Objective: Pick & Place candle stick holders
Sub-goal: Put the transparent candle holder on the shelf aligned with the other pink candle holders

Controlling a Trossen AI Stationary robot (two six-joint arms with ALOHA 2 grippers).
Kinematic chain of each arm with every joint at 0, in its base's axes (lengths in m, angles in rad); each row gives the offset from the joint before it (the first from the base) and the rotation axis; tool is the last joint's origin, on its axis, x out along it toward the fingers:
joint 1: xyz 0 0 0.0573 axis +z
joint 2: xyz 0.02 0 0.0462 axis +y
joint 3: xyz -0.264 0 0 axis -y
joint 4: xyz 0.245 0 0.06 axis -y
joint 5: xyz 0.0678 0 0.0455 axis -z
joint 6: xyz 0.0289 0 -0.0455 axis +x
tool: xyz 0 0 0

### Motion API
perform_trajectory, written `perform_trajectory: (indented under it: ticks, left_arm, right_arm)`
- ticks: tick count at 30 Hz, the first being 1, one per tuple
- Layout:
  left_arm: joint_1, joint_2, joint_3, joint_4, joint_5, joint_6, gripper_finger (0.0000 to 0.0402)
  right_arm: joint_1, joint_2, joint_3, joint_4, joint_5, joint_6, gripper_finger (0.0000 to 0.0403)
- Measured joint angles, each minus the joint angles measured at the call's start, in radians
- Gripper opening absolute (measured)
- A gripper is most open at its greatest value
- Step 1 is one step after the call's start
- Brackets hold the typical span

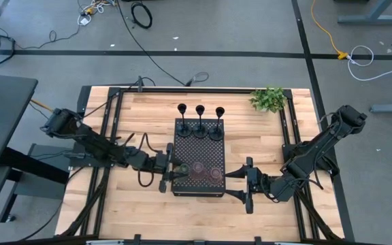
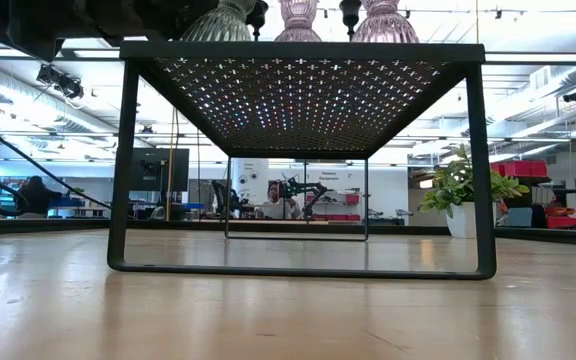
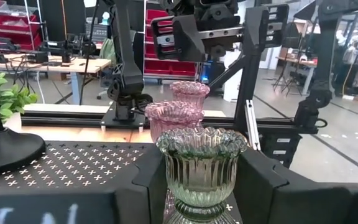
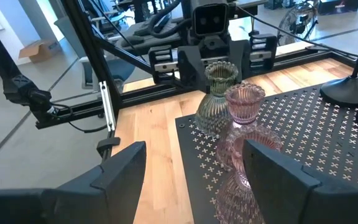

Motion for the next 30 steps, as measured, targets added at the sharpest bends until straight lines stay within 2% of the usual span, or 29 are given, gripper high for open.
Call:
perform_trajectory:
  ticks: [4,7,30]
  left_arm:
    - [-0.007,0.000,0.000,-0.010,0.014,-0.007,0.0174]
    - [-0.011,0.002,-0.002,-0.014,0.017,-0.007,0.0184]
    - [-0.007,0.001,-0.002,0.055,0.001,-0.025,0.0169]
  right_arm:
    - [0.000,0.000,0.000,0.000,0.000,0.000,0.0263]
    - [0.000,0.000,0.000,0.000,0.000,0.000,0.0263]
    - [-0.001,0.000,0.000,0.000,0.000,0.000,0.0263]
